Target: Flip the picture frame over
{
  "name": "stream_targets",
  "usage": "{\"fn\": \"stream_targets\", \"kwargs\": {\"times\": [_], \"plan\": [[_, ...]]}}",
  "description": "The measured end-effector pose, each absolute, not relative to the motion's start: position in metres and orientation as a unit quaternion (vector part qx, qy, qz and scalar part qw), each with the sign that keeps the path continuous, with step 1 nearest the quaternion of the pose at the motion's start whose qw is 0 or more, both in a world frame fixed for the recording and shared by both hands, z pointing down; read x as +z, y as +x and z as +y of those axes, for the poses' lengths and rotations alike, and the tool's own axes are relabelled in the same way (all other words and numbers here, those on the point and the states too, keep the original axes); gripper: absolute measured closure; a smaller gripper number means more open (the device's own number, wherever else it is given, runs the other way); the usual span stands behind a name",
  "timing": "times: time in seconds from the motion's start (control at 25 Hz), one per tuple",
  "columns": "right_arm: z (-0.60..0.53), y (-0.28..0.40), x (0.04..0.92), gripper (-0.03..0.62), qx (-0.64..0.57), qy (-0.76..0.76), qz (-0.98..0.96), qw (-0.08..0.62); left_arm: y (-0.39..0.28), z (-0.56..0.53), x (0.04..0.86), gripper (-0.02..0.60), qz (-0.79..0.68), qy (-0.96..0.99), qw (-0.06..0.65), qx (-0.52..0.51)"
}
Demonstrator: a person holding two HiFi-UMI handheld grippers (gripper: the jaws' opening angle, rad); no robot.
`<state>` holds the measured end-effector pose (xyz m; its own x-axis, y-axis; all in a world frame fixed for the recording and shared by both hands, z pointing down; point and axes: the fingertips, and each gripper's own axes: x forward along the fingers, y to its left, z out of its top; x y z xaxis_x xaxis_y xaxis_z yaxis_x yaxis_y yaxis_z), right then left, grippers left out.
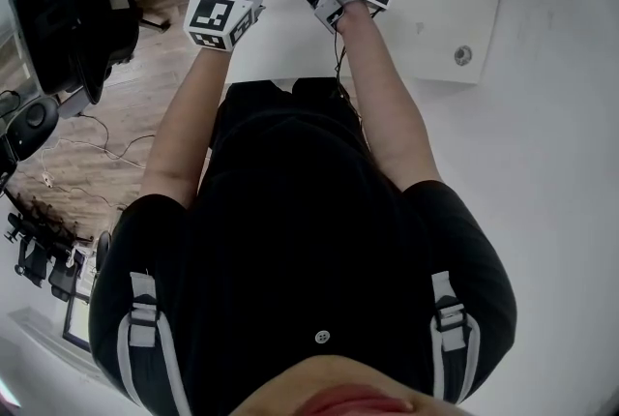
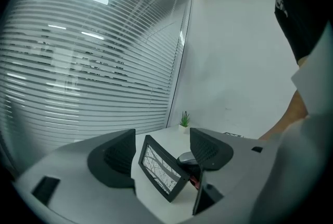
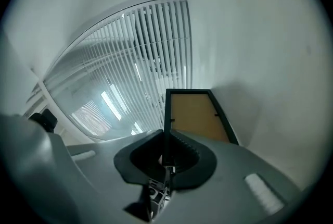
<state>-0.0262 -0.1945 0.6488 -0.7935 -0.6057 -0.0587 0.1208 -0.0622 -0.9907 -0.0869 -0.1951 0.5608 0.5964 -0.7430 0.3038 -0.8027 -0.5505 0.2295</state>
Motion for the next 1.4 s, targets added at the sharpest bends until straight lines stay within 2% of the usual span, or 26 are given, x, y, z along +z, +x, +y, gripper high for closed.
{"fn": "stream_targets", "kwargs": {"times": [0.24, 0.76, 1.04, 1.4], "plan": [[-0.199, -0.009, 0.655, 0.540, -0.694, -0.215, 0.640, 0.251, -0.080, -0.194, 0.563, 0.252, -0.440, 0.876, 0.176, 0.091], [-0.210, 0.022, 0.659, 0.517, -0.645, -0.290, 0.684, 0.178, -0.073, -0.198, 0.557, 0.252, -0.435, 0.879, 0.170, 0.094], [-0.212, 0.036, 0.670, 0.511, -0.618, -0.347, 0.696, 0.119, -0.073, -0.198, 0.552, 0.252, -0.430, 0.882, 0.169, 0.093], [-0.203, 0.046, 0.685, 0.523, -0.554, -0.412, 0.723, 0.009, -0.074, -0.192, 0.546, 0.252, -0.432, 0.882, 0.164, 0.093]]}}
